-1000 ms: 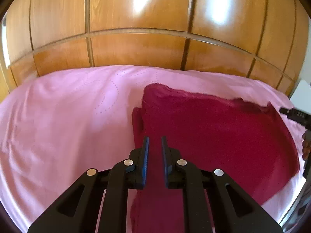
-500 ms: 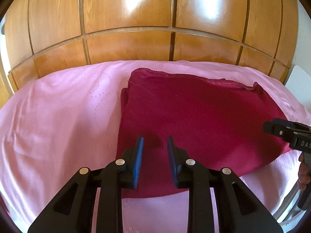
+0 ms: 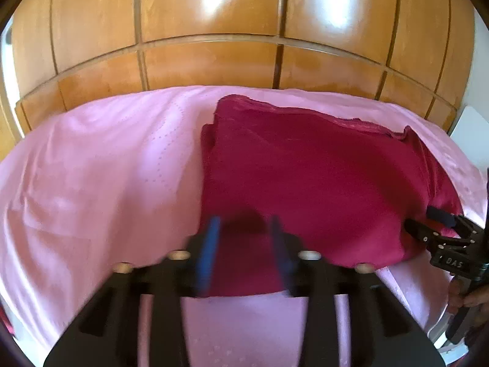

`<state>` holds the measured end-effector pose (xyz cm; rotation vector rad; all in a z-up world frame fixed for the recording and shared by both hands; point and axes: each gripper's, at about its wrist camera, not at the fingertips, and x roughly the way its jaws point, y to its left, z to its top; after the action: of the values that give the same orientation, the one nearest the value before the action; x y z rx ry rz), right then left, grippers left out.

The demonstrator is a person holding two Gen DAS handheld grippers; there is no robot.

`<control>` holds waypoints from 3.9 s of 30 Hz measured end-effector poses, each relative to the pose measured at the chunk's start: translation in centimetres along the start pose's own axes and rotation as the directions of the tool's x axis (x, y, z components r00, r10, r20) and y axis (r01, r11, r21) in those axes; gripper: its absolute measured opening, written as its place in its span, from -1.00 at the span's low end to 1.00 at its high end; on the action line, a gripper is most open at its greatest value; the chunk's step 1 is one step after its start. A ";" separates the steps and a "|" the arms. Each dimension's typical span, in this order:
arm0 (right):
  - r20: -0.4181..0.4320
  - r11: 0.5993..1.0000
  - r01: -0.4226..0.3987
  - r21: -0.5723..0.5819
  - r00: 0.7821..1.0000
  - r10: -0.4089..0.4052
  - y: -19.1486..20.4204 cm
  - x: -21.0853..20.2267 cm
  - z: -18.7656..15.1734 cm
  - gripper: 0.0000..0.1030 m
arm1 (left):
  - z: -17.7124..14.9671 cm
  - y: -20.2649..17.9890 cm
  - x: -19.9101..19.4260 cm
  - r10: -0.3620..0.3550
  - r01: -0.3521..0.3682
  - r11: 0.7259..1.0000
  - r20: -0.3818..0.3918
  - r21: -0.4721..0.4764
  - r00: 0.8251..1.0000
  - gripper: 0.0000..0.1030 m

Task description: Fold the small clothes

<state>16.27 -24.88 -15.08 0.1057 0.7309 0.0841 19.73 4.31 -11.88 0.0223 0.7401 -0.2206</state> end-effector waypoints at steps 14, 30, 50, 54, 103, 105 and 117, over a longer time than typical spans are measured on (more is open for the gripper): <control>0.011 1.000 0.001 0.000 1.000 -0.001 -0.1 0.0 -0.2 0.68 | 2.5 7.9 1.5 -0.348 0.320 0.886 -0.026 -0.337 0.937 -0.17; 0.027 1.000 0.011 0.003 1.000 -0.011 0.2 0.3 -0.4 0.73 | 2.2 3.6 2.1 0.010 -0.019 0.986 -0.057 -0.166 0.998 -0.61; 0.003 0.978 -0.101 0.181 0.995 0.102 -3.8 -3.2 2.3 0.73 | 2.6 -3.3 0.5 0.015 -0.015 0.999 0.006 0.048 1.000 -0.33; 0.044 0.962 -0.089 0.257 0.996 0.080 -7.9 -5.4 3.2 0.73 | 2.3 -3.5 0.8 0.011 -0.011 0.999 -0.013 0.046 1.000 -0.33; 0.043 0.894 -0.384 0.228 0.922 0.385 -4.1 -7.5 10.8 -0.59 | 1.7 3.7 1.9 -0.391 0.358 0.893 -0.077 -0.273 0.917 -0.30; 0.032 0.895 -0.413 0.170 0.910 0.414 -0.4 -7.4 12.1 -0.60 | 1.8 4.1 2.2 -0.414 0.377 0.880 -0.077 -0.289 0.907 -0.30; -0.212 0.879 -0.476 -0.029 0.862 0.460 16.8 0.8 9.8 -0.62 | 1.8 7.9 2.4 -0.483 0.433 0.788 -0.003 -0.438 0.876 -0.30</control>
<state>22.74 -8.80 -6.29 0.1991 0.8895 0.5996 24.26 11.40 -12.65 -0.5784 0.8907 -0.5241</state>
